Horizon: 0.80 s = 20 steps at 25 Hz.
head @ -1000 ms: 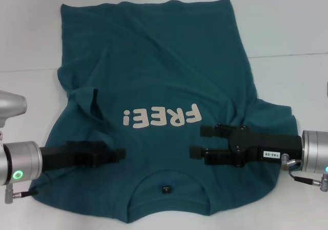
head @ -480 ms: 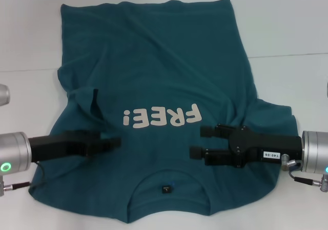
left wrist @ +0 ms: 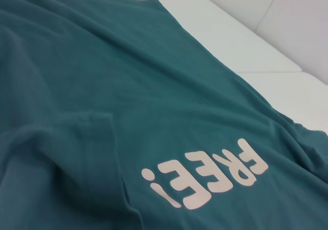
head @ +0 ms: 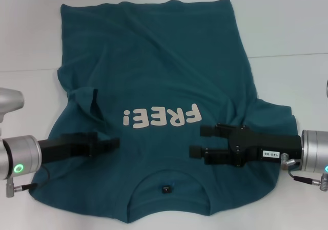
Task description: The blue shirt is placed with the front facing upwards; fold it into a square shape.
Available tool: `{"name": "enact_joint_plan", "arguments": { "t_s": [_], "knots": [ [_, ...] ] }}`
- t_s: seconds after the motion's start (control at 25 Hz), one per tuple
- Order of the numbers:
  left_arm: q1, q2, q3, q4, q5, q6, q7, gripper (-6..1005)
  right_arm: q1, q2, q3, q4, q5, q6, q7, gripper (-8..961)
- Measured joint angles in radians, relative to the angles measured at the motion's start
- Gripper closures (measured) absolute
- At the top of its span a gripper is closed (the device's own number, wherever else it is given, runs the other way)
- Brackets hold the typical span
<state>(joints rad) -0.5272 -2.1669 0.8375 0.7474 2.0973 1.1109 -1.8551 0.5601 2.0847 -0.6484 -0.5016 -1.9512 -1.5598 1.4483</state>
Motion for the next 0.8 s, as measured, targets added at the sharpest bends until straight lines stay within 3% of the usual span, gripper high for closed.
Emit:
{"name": "enact_joint_plan", "arguments": {
  "t_s": [0.48, 0.8],
  "knots": [
    [-0.031, -0.001, 0.055, -0.038, -0.011, 0.041, -0.001, 202, 0.002, -0.003, 0.0, -0.003, 0.0, 0.002, -0.002, 13],
    [0.003, 0.002, -0.021, 0.045, -0.051, 0.206, 0.0, 201, -0.011, -0.012, 0.007, -0.007, -0.002, 0.01, 0.005, 12]
  ]
}}
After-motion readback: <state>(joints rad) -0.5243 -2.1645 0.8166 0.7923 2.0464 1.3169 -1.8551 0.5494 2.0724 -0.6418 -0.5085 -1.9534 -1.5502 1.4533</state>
